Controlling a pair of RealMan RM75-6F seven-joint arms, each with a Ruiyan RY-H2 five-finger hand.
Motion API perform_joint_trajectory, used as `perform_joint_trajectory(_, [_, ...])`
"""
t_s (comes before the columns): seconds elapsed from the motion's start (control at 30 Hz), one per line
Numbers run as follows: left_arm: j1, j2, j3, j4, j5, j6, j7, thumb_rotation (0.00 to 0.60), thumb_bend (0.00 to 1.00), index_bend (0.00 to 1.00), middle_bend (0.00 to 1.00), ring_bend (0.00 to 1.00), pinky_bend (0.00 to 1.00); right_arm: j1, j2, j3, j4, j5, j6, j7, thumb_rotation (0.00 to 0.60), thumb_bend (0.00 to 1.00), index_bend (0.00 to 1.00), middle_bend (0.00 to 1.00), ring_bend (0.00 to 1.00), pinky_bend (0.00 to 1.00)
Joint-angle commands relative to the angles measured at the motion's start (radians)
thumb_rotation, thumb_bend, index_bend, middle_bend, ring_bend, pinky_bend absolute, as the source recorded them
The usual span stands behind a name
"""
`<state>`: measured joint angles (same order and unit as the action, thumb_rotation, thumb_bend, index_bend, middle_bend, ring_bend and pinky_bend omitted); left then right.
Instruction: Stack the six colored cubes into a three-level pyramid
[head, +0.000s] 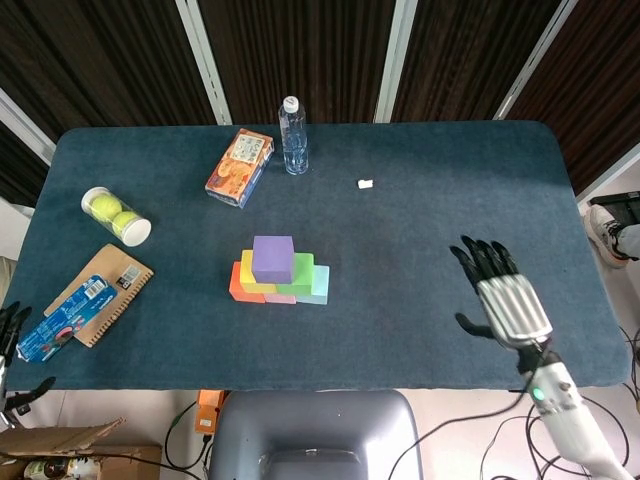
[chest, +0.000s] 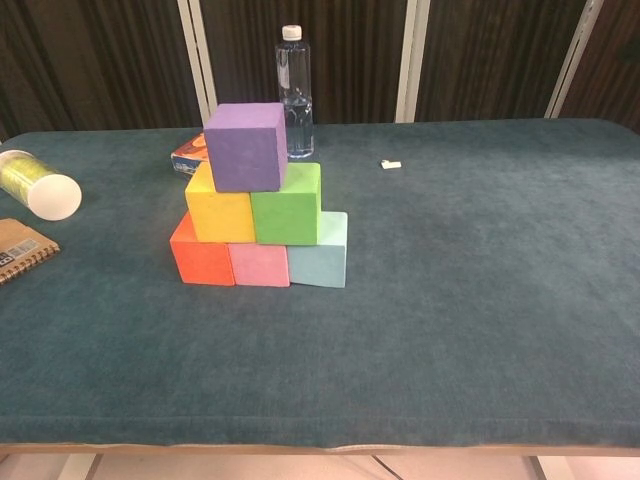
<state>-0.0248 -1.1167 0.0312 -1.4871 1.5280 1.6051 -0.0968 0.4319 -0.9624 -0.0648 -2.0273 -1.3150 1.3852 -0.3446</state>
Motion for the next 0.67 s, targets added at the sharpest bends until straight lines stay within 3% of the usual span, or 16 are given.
perform_joint_trajectory(0.03, [0.050,-0.068,0.041,0.043,0.059,0.026,0.040,0.600,0.12,0.06,0.00,0.00,0.07,-0.216,-0.042,-0.142,0.250,-0.194,0.124,0.095,0.600,0.18,0.00,0.00,0.00,0.00])
perform_joint_trajectory(0.27, [0.065,-0.089,0.060,0.062,0.110,0.045,0.095,0.600,0.12,0.06,0.01,0.00,0.07,-0.351,-0.221,-0.125,0.500,-0.261,0.259,0.203,0.600,0.18,0.00,0.00,0.00,0.00])
perform_joint_trajectory(0.33, [0.067,-0.092,0.061,0.057,0.115,0.046,0.100,0.600,0.12,0.06,0.01,0.00,0.07,-0.364,-0.217,-0.138,0.514,-0.303,0.278,0.227,0.600,0.18,0.00,0.00,0.00,0.00])
perform_joint_trajectory(0.5, [0.075,-0.104,0.065,0.060,0.152,0.071,0.128,0.600,0.12,0.06,0.01,0.00,0.07,-0.412,-0.216,-0.109,0.540,-0.352,0.380,0.278,0.600,0.18,0.00,0.00,0.00,0.00])
perform_joint_trajectory(0.67, [0.071,-0.101,0.075,0.051,0.149,0.034,0.138,0.600,0.12,0.06,0.01,0.00,0.07,-0.419,-0.211,-0.093,0.550,-0.335,0.342,0.297,0.600,0.18,0.00,0.00,0.00,0.00])
